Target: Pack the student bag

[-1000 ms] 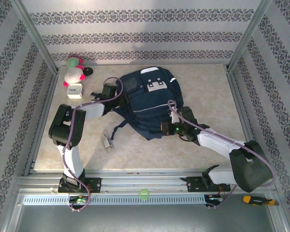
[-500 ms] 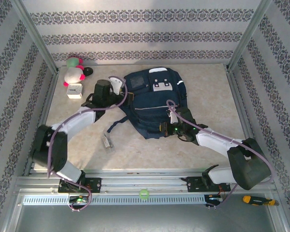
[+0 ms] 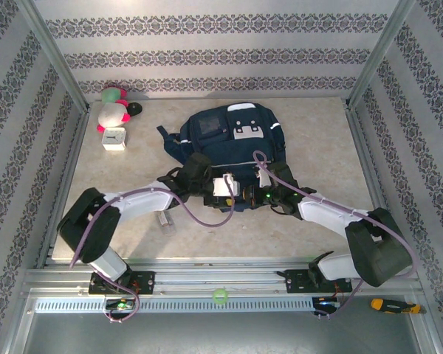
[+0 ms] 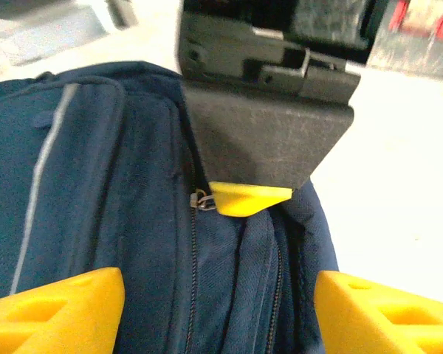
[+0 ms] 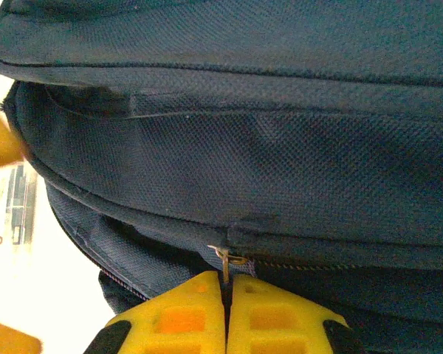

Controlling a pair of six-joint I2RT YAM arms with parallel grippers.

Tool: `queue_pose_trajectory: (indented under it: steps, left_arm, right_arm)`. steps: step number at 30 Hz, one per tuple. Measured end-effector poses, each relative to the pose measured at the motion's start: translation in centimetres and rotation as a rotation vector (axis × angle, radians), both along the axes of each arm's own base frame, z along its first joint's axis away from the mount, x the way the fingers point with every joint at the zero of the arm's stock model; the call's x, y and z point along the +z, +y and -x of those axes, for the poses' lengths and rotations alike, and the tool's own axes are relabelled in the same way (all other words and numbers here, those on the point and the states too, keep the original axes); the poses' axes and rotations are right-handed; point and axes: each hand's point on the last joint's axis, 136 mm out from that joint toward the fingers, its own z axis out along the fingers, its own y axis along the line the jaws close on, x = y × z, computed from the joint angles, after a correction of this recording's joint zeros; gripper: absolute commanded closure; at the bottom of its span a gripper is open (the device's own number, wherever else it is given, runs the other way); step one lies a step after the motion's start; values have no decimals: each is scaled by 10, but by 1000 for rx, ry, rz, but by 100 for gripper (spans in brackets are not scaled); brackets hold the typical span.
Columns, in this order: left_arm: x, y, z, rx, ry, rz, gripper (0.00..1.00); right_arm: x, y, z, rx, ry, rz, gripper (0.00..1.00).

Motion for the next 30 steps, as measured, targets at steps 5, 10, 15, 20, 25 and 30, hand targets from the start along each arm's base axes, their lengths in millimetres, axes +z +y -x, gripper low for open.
queue_pose_trajectory:
  steps: [5,10,15,20,25,30]
  left_arm:
    - [-23,-5,-14,26,-61,-75,44]
    - [-22,-6,-31,84,-134,-83,63]
    - [-23,-4,-37,119,-145,-89,93]
    - [-22,-2,-40,135,-145,-92,100]
    - [4,27,-36,153,-116,-91,100]
    - [7,60,-28,191,-78,-113,100]
  right_arm:
    - [0,0,0,1,3,-1,100]
    - [1,1,-2,1,-2,-3,100]
    - [4,1,-4,-1,-10,-6,100]
    - [5,-4,-8,-12,-10,-6,100]
    - [13,-45,-28,-83,-16,-47,100]
    - [13,-46,-22,-50,4,-70,100]
